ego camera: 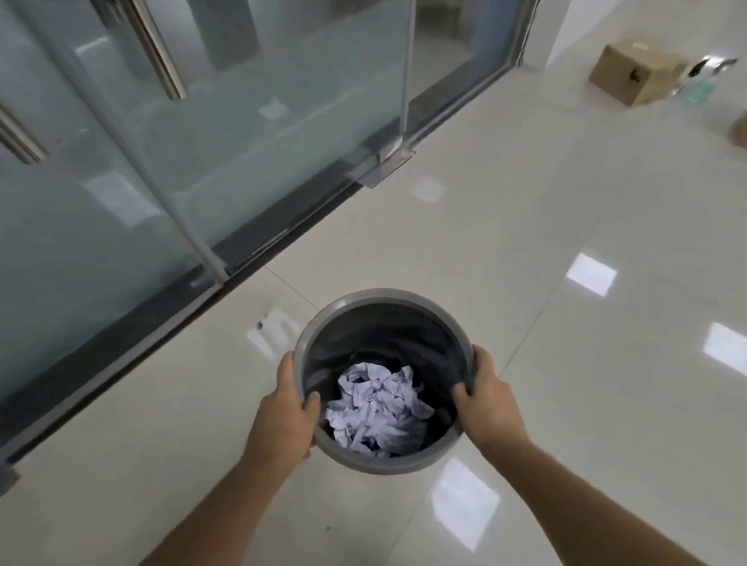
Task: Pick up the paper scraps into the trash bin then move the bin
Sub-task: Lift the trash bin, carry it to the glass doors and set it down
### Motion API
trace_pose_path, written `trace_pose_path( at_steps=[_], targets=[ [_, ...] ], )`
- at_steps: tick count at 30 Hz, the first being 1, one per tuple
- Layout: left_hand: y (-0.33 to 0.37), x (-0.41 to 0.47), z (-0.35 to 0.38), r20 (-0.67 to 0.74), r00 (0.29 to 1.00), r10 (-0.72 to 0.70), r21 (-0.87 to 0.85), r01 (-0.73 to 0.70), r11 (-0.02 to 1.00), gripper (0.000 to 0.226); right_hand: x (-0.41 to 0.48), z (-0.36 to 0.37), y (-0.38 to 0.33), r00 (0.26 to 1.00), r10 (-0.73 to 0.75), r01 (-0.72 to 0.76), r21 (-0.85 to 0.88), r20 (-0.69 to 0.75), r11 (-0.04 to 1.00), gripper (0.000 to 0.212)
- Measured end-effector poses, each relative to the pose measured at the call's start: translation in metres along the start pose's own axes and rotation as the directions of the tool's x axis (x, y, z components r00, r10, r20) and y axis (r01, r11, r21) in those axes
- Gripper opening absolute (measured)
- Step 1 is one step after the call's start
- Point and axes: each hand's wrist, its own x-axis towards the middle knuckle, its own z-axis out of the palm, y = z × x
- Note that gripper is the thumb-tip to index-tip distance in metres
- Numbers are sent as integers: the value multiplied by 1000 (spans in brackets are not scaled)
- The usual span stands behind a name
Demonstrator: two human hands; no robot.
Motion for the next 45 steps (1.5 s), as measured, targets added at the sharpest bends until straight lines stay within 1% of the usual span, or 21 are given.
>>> trace_pose_path(
  at_steps=[4,9,12,16,21,27,32,34,36,39,41,43,45],
  targets=[
    [-66,33,60,13,1000,-10,-2,10,1000,64,17,70,56,1000,14,-14,15,-1,1000,47],
    [-102,62,97,-9,1000,27,-3,-27,1000,62,34,108,85,1000,25,-25,32,-13,999,47],
    [-110,68,109,-29,998,49,28,-48,998,65,37,115,92,1000,26,-26,16,-17,1000,48],
    [-116,65,115,-35,998,52,33,-50,998,67,34,119,98,999,37,-37,-4,-6,999,44],
    [-119,63,119,-44,997,62,43,-61,997,70,34,125,105,1000,20,-20,-21,10,1000,47],
    [-125,61,125,-31,998,55,61,-53,997,76,31,132,111,1000,3,-2,-20,26,1000,44],
    [-134,65,132,-73,997,31,81,-25,996,76,39,136,112,999,-35,36,-33,33,999,45],
    [-135,67,132,-45,999,19,97,-15,995,77,39,136,110,998,-34,36,-44,54,998,47],
    [-132,65,127,-10,1000,8,108,-7,994,79,36,132,108,997,-28,32,-47,75,998,55],
    [-127,56,108,-12,999,-52,147,53,988,75,24,112,100,999,7,-3,-131,34,991,69],
    [-117,33,87,-15,993,-116,157,116,981,70,3,88,88,998,31,-22,-156,51,987,69],
    [-98,1,61,14,988,-154,152,151,977,65,-21,57,67,993,40,-22,-162,110,986,65],
    [-64,-25,27,35,980,-197,125,191,974,63,-37,20,32,989,46,-25,-151,140,988,62]
  ],
)
